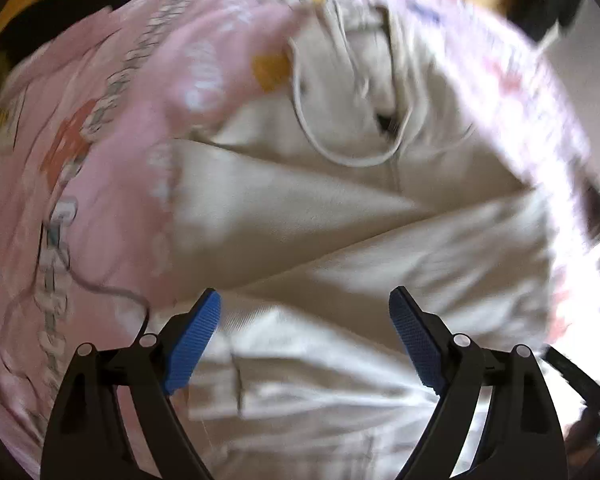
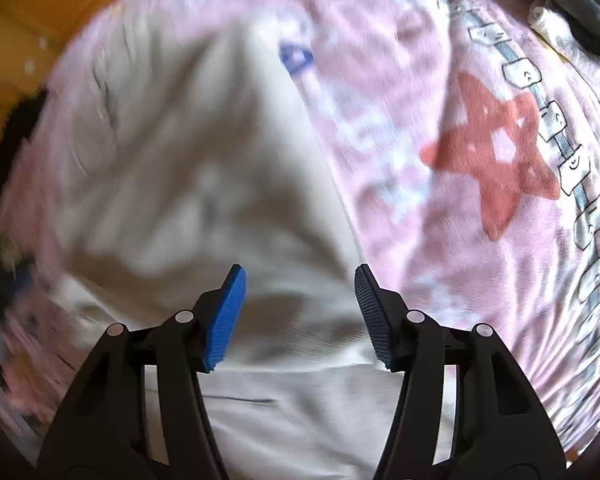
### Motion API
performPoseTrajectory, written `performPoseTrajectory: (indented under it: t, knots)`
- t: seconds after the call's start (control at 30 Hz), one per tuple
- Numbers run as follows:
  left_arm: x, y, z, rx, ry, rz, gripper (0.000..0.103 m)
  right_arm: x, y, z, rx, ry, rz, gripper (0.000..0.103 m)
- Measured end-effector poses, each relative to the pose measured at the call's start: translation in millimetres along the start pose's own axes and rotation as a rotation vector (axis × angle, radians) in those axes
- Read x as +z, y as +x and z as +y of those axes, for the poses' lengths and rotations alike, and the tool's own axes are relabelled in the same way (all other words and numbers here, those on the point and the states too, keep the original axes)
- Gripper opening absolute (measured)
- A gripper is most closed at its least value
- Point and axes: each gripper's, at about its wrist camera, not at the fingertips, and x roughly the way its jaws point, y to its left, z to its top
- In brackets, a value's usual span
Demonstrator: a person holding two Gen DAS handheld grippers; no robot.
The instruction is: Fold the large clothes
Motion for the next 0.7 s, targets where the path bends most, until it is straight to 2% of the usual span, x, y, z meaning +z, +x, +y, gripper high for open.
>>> performPoseTrajectory:
  t: [0.03, 0.13, 0.2, 0.3, 0.43, 0.53, 0.67, 0.7]
  knots:
    - [-2, 20, -1, 0.06, 0.043, 0.032, 0.078, -7, 10, -1, -0.032, -0.027, 0.012, 0.055]
    - [-23, 65, 7, 0.162, 0.105, 0.151, 0.07, -15, 18, -14, -0.03, -0.009, 0.021, 0.055]
    - [-38, 70, 16, 0.198, 0.13, 0.169, 0.072, -17, 23, -14, -0.04, -0.01, 0.024, 0.055]
    - [-59, 67, 29, 0.271, 0.155, 0.164, 0.081, -20, 30, -10, -0.067, -0.031, 0.02, 0.055]
    - [-69, 71, 49, 0.254, 0.095, 0.189, 0.084, -23, 32, -6, -0.08, -0.043, 0.019, 0.056]
    - [-72, 72, 43, 0.29, 0.122, 0.163, 0.084, -21, 38, 9, -0.106, -0.049, 0.023, 0.063]
    - [-74, 79, 37, 0.296, 0.132, 0.146, 0.084, -11, 28, 13, -0.117, -0.012, 0.025, 0.063]
    - [-72, 78, 40, 0.275, 0.114, 0.152, 0.084, -10, 23, 14, -0.119, -0.009, 0.024, 0.057]
